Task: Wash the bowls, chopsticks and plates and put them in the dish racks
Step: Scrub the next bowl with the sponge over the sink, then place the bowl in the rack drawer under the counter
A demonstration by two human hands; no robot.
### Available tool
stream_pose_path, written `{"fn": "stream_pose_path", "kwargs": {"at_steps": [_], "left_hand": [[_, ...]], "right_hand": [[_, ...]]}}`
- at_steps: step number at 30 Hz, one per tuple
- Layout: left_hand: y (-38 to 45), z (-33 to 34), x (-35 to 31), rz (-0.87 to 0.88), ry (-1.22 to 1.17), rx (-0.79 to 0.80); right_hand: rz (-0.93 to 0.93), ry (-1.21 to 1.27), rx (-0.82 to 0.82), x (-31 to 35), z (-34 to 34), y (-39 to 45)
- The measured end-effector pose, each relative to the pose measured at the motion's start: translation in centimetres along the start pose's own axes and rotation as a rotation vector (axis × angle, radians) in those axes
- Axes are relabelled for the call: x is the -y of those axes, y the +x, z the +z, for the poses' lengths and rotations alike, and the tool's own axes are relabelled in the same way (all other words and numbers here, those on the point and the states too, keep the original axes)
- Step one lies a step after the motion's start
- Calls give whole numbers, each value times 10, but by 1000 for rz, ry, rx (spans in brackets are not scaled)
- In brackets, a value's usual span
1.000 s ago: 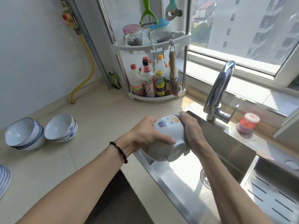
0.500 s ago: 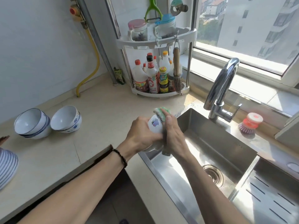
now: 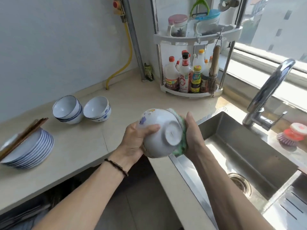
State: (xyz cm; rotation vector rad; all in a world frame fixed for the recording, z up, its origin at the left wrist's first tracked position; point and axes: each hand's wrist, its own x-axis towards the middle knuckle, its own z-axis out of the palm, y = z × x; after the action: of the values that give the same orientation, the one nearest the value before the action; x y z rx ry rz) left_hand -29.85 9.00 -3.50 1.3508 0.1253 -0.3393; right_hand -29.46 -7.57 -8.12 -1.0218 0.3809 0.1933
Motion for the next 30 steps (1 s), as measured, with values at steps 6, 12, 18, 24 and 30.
{"fn": "stream_pose_path", "kwargs": {"at_steps": [6, 12, 18, 24, 30], "left_hand": [[-22, -60, -7, 27, -293, -444], [-84, -154, -10, 160, -120, -493], [-155, -254, -4, 150, -131, -492], [-210, -315, 8, 134, 91, -520], [-253, -373, 16, 77, 219, -465]], "right_hand": [[-375, -426, 56, -61, 104, -51], [-301, -620, 196, -120, 182, -71], [-465, -884, 339, -188, 262, -133], [-418, -819, 427, -227, 325, -149], [-224, -743, 589, -271, 369, -138]]}}
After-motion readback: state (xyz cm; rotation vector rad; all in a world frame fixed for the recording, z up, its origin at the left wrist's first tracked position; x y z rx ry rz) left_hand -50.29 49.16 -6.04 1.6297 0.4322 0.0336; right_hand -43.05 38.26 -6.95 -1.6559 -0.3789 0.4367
